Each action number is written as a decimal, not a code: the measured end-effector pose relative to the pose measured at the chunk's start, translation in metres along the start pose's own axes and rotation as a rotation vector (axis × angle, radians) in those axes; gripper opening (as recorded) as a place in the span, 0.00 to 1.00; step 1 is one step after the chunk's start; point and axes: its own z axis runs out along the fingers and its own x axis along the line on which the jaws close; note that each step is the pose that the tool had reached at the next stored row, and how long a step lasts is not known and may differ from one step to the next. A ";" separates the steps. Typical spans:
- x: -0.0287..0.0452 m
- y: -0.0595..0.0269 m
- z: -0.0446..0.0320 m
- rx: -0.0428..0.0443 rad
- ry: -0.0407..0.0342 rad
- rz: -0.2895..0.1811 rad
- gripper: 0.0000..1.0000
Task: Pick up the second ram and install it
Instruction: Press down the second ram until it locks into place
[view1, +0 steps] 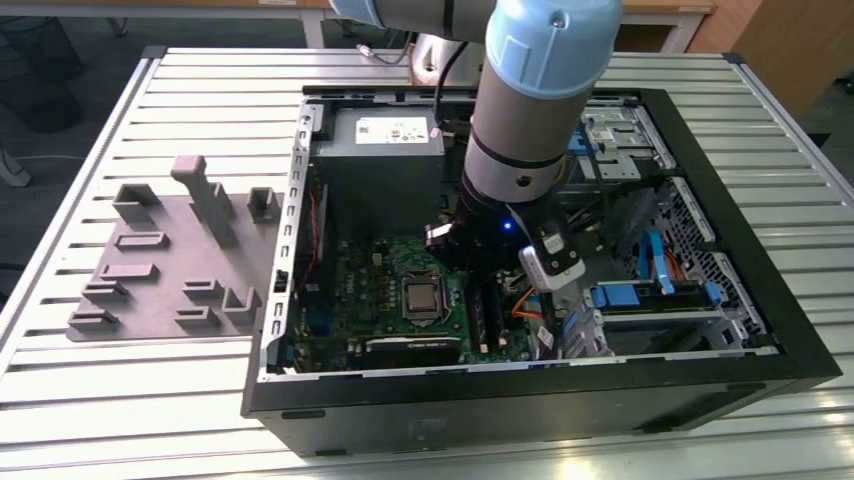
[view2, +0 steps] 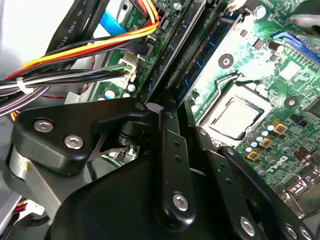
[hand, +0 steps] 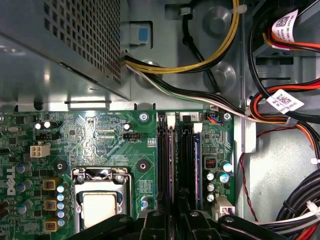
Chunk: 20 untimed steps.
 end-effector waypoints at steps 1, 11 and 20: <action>0.0000 0.0000 0.0001 -0.0001 0.0000 0.000 0.22; 0.0006 0.0000 -0.0209 0.0001 0.0006 0.000 0.22; 0.0006 0.0000 -0.0217 -0.0001 0.0006 0.000 0.11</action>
